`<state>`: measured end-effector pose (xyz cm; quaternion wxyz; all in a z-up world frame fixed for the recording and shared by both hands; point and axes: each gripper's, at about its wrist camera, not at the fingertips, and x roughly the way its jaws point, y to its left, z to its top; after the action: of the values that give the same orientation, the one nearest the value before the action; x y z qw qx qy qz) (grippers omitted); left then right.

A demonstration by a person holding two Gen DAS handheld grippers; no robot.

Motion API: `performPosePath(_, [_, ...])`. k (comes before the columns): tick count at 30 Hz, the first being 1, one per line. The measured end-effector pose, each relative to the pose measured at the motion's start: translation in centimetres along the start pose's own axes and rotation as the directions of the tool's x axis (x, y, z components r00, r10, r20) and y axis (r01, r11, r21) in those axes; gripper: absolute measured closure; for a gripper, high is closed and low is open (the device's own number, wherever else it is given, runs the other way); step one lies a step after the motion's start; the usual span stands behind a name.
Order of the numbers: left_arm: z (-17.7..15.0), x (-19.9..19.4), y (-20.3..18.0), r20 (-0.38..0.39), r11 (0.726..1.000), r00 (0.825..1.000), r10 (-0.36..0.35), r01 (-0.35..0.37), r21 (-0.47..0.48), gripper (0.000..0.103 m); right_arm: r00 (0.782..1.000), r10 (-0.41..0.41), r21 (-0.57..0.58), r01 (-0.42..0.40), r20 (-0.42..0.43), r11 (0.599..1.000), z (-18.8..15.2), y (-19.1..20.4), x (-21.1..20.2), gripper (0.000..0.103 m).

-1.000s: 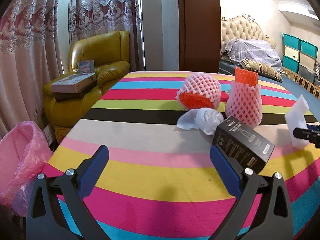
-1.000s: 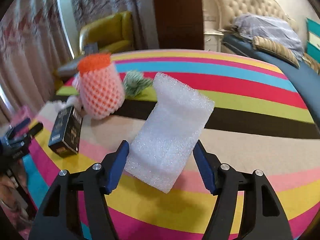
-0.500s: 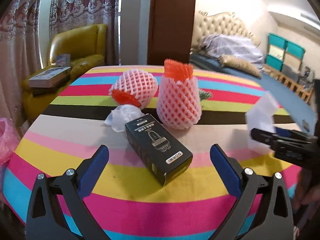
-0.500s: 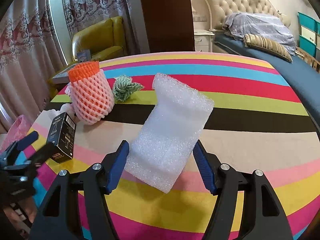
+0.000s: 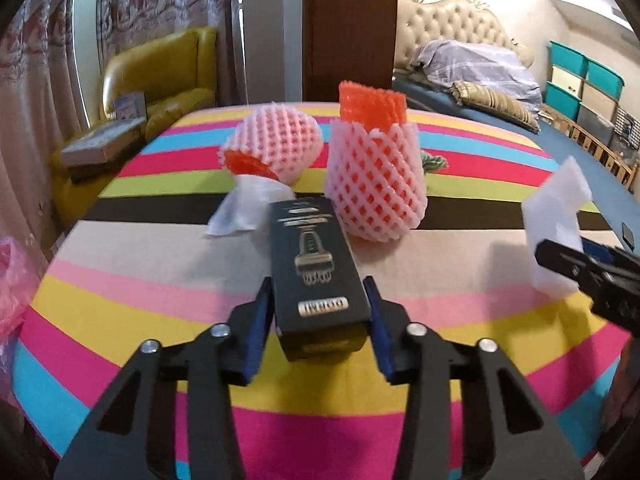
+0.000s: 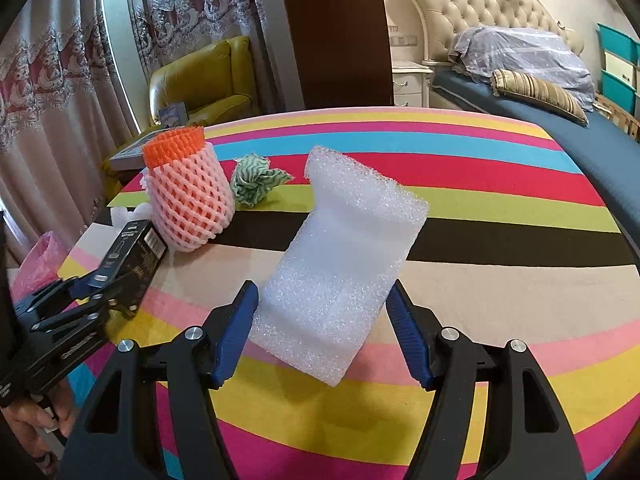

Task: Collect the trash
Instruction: 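Grasp the black DORMI box with the left tool while the right tool grasps a white foam sheet, then lift and carry the black box and foam sheet to the pink wastebasket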

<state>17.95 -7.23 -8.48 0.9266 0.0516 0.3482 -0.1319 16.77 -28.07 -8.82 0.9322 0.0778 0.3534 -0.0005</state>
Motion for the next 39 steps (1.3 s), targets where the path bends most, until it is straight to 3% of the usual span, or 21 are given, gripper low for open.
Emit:
performPosePath(5, [-2.0, -2.8, 2.5, 0.093, 1.000, 0.996, 0.000, -0.002, 0.021, 0.065, 1.000, -0.007, -0.004, 0.007, -0.010, 1.000, 0.1, 0.1, 0.2, 0.040])
performPosePath(8, [-2.7, -3.7, 4.2, 0.140, 0.999, 0.990, 0.035, -0.039, 0.028, 0.065, 1.000, -0.015, -0.008, 0.015, -0.016, 1.000, 0.1, 0.1, 0.3, 0.040])
performPosePath(14, [-2.7, -3.8, 6.9, 0.158, 0.999, 0.987, 0.030, -0.024, -0.038, 0.065, 0.999, -0.031, -0.015, 0.031, -0.017, 0.999, 0.0, 0.2, 0.3, 0.040])
performPosePath(26, [-2.8, -3.9, 6.9, 0.176, 0.998, 0.984, 0.019, -0.009, -0.057, 0.065, 0.999, -0.042, -0.055, 0.042, 0.009, 0.998, -0.2, 1.1, -0.1, 0.040])
performPosePath(33, [-3.4, -5.1, 7.8, 0.175, 0.997, 0.984, 0.029, -0.015, -0.081, 0.065, 0.998, 0.029, -0.125, -0.021, 0.058, 0.992, -0.4, 3.6, -1.6, 0.040])
performPosePath(39, [-4.0, -8.0, 10.6, 0.207, 0.994, 0.975, 0.085, -0.069, -0.084, 0.065, 0.988, 0.148, -0.252, -0.131, 0.047, 0.959, -0.7, 9.6, -2.4, 0.040])
